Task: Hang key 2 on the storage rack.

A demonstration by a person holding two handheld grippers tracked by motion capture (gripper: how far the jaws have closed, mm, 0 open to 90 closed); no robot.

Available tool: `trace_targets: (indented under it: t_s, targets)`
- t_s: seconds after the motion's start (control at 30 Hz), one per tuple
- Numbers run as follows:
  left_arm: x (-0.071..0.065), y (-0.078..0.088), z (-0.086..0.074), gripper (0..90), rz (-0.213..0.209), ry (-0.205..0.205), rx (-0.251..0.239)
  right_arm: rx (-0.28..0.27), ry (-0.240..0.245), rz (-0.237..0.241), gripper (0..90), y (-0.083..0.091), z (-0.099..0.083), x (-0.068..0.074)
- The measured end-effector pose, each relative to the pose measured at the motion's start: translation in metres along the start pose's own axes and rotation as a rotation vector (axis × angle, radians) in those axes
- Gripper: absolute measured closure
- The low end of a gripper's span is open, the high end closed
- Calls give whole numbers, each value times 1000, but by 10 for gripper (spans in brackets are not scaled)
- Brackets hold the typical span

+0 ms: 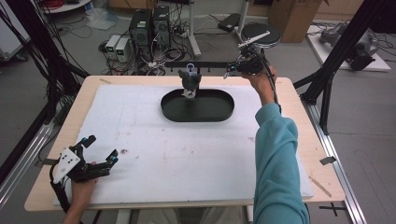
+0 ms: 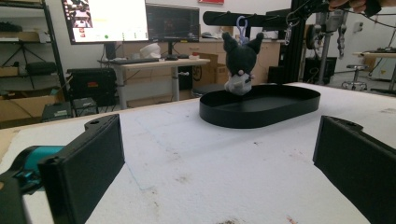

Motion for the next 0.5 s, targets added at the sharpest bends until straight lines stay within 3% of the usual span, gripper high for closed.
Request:
trace_targets:
  t_s: [0.3,0.37,0.4,0.43,0.5]
  targets:
    - [0,0,0,23,-1,0,-1,17,-7,-37,871,-6,1,0]
    - [0,0,0,23,-2,2,0,20,-9,-45,790,-6,0,-1]
    - [-1,0,0,23,-2,1,-1,14,-10,-76,740,-5,0,-2]
    - [-1,0,0,23,-2,0,0,11,-12,-80,738,-4,0,-3]
    - [-1,0,0,23,-1,2,-3,2,-20,-80,642,-1,0,-4]
Point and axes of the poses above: each handheld gripper's, and its own axes: y roughly backward along the jaws, z roughly out of its top, x roughly to its left, the point moved 7 cm from there along -y, roughly forward along the jaws, and after that the axes turned 15 degrees about x, right-handed, at the moved point
